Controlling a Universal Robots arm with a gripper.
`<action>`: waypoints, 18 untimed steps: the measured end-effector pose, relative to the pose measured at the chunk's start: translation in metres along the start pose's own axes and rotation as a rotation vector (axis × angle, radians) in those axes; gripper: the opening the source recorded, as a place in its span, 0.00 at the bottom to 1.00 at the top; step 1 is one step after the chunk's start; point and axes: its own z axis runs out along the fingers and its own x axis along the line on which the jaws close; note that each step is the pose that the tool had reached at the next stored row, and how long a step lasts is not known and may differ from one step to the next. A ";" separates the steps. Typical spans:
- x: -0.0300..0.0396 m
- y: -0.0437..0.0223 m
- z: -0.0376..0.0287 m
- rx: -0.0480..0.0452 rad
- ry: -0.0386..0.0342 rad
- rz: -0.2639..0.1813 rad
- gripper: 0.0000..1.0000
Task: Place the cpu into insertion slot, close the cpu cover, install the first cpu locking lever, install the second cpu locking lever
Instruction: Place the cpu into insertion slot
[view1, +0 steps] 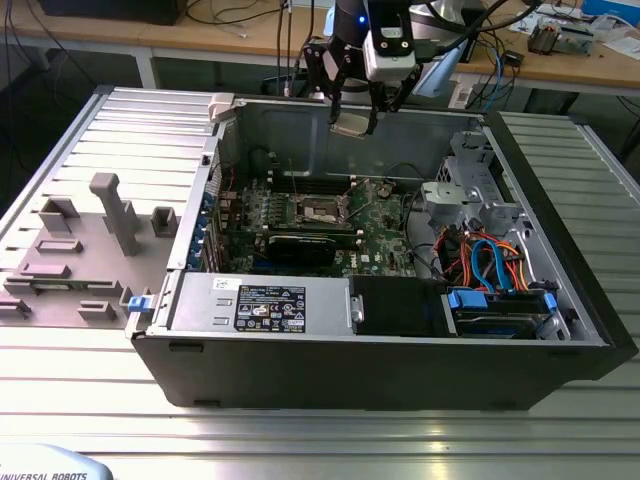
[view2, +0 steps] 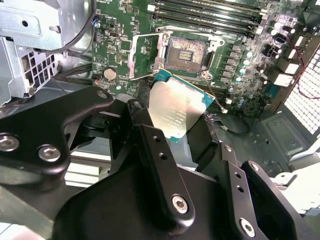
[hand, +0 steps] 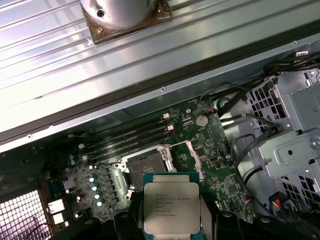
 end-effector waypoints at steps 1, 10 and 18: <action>0.0000 0.0000 0.0000 0.0000 -0.0002 0.003 0.54; 0.0000 0.0000 0.0000 -0.0005 -0.0024 0.027 0.54; 0.0000 0.0000 0.0000 -0.0008 -0.0038 0.042 0.54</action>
